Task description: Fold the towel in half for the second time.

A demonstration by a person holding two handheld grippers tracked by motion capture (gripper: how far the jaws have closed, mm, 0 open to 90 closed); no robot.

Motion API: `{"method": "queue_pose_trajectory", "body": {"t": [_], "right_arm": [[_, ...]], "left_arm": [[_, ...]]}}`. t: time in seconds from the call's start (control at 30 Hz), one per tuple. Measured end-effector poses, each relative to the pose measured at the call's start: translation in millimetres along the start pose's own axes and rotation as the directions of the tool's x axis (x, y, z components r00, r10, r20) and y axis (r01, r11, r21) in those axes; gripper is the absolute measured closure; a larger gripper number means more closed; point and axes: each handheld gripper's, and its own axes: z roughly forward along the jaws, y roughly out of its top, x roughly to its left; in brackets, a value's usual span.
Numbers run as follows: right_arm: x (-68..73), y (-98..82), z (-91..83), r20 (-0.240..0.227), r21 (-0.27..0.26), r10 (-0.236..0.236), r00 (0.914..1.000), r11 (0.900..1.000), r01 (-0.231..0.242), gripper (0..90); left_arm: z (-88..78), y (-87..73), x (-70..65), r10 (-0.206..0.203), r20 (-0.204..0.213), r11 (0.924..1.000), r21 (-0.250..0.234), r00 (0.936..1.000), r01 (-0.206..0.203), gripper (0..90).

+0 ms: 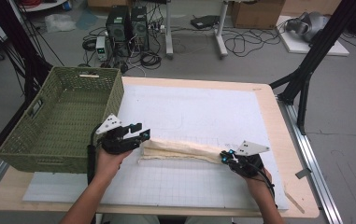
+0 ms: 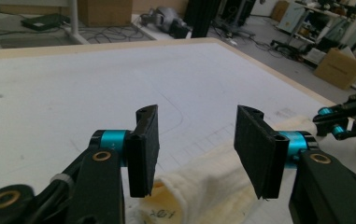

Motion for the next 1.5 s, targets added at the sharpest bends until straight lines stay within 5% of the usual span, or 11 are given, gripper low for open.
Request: {"method": "queue_pose_trajectory", "body": {"t": [0.13, 0.33, 0.5, 0.6, 0.93, 1.1, 1.2, 1.27, 1.37, 1.43, 1.5], "right_arm": [[1.5, -0.3, 0.4, -0.006, 0.004, -0.011, 0.9999, 1.000, 0.011, 80.4], [5.4, -0.4, -0.5, -0.008, 0.029, -0.043, 0.9990, 0.999, 0.043, 82.8], [6.0, -1.3, 1.9, -0.015, 0.038, -0.043, 0.9989, 0.998, 0.044, 83.2], [6.3, -0.5, 3.1, -0.015, 0.042, -0.045, 0.9988, 0.998, 0.046, 83.3], [4.8, -1.0, 1.4, -0.016, 0.034, -0.034, 0.9993, 0.999, 0.035, 81.1], [-3.0, 5.1, -13.8, -0.036, -0.070, 0.053, 0.9979, 0.996, -0.056, 66.4], [-12.6, 13.4, -30.7, -0.040, -0.212, 0.170, 0.9846, 0.961, -0.175, 59.6], [-16.4, 17.4, -35.0, -0.014, -0.249, 0.221, 0.9753, 0.944, -0.217, 54.9], [-19.6, 19.3, -21.7, 0.073, -0.167, 0.264, 0.9618, 0.954, -0.249, 51.6], [-22.7, 16.0, -9.3, 0.064, -0.123, 0.329, 0.9422, 0.940, -0.320, 49.1], [-23.6, 13.6, 2.0, 0.076, -0.052, 0.341, 0.9371, 0.940, -0.337, 48.8]], "left_arm": [[15.9, -8.0, -3.4, 0.020, 0.032, 0.9971, 0.073, 0.9993, -0.022, 55.4], [25.5, -14.4, -2.2, 0.031, -0.003, 0.9878, 0.153, 0.9995, -0.030, 59.6], [16.5, 0.0, -7.0, 0.006, -0.001, 0.9979, 0.065, 1.0000, -0.006, 60.5], [22.9, 5.5, -12.4, 0.040, 0.016, 0.9953, 0.088, 0.9991, -0.041, 60.9], [38.9, -28.4, -12.9, 0.084, -0.034, 0.9511, 0.301, 0.9959, -0.070, 77.0], [38.8, -39.4, -14.7, 0.082, -0.040, 0.9493, 0.307, 0.9958, -0.066, 73.4], [39.2, -42.4, -16.1, 0.086, -0.048, 0.9504, 0.303, 0.9951, -0.068, 70.8], [40.0, -43.8, -16.4, 0.087, -0.054, 0.9526, 0.297, 0.9948, -0.067, 70.0], [40.4, -45.0, -17.4, 0.090, -0.059, 0.9532, 0.294, 0.9942, -0.069, 69.1], [40.3, -45.1, -17.5, 0.091, -0.060, 0.9535, 0.293, 0.9940, -0.070, 68.9], [40.3, -45.3, -17.4, 0.087, -0.061, 0.9546, 0.291, 0.9944, -0.065, 68.9]]}}
